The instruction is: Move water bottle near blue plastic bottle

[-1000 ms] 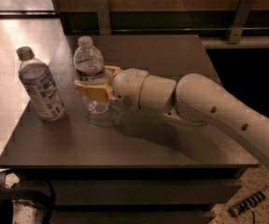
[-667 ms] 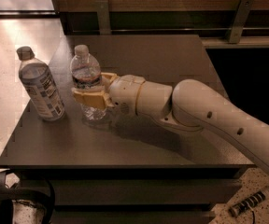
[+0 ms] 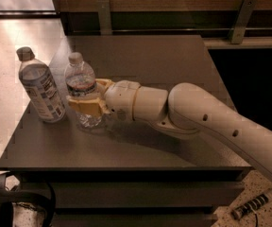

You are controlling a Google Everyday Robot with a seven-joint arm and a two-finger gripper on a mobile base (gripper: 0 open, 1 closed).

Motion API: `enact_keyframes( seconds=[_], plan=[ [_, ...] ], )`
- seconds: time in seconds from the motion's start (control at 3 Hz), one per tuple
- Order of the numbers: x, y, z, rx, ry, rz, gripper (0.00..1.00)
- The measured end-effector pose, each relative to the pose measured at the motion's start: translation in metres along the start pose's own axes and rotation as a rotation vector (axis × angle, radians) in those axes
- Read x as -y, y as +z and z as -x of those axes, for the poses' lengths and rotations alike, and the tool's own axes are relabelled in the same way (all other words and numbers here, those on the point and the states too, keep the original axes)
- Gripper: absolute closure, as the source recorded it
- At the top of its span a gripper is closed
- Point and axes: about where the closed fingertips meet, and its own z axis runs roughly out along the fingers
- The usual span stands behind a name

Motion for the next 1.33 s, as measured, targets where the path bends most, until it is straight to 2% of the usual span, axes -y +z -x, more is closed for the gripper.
enact_keyframes(
  seconds=[0.67,1.0,1.33],
  plan=[
    [-0.0027,0.0024,0.0008,0.000,-0.002,0.006,0.31],
    [-0.0049,0.0044,0.0016,0.000,-0.004,0.011,0.01],
    [-0.0053,0.0047,0.0017,0.000,-0.004,0.012,0.00]
  ],
)
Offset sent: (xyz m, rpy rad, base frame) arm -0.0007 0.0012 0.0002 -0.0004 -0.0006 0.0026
